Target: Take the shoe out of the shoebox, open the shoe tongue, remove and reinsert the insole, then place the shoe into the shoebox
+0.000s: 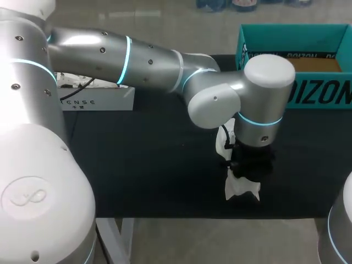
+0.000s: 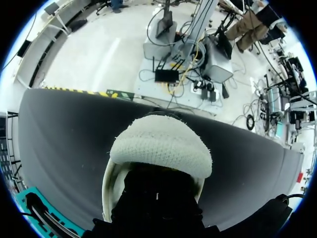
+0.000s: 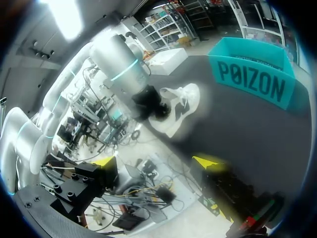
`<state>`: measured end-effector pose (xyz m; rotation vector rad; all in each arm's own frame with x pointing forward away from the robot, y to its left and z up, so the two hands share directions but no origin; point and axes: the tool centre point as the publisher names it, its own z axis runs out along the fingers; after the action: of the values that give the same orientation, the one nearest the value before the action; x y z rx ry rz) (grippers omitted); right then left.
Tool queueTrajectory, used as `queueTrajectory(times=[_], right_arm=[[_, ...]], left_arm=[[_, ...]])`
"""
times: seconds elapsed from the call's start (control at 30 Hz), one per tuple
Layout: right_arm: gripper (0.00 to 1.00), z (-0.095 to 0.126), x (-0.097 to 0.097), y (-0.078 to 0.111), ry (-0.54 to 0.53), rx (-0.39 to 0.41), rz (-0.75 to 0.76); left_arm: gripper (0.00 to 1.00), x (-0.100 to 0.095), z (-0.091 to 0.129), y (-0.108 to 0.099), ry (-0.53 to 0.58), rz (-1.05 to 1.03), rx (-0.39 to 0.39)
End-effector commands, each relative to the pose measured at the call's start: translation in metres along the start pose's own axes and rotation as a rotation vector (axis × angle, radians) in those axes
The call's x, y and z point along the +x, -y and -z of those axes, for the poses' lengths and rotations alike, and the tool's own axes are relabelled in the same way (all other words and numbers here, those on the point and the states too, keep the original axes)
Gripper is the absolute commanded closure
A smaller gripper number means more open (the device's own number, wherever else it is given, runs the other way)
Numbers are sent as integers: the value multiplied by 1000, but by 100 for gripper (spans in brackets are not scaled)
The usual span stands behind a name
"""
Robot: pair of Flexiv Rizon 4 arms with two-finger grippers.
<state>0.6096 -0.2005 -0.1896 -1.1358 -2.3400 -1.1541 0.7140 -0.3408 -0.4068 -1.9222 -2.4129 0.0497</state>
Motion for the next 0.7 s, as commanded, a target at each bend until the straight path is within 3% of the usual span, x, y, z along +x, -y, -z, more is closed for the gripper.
queueTrajectory(times=[0.03,0.4,0.7], right_arm=[[0,-1,8,5,272,-9,0],[0,-1,8,5,272,-9,0],[0,-1,8,5,272,-9,0]], left_arm=[[100,6,9,-1,4,7,-28],[100,14,44,-22,9,31,-155],[100,-1,44,-47,26,68,-221]])
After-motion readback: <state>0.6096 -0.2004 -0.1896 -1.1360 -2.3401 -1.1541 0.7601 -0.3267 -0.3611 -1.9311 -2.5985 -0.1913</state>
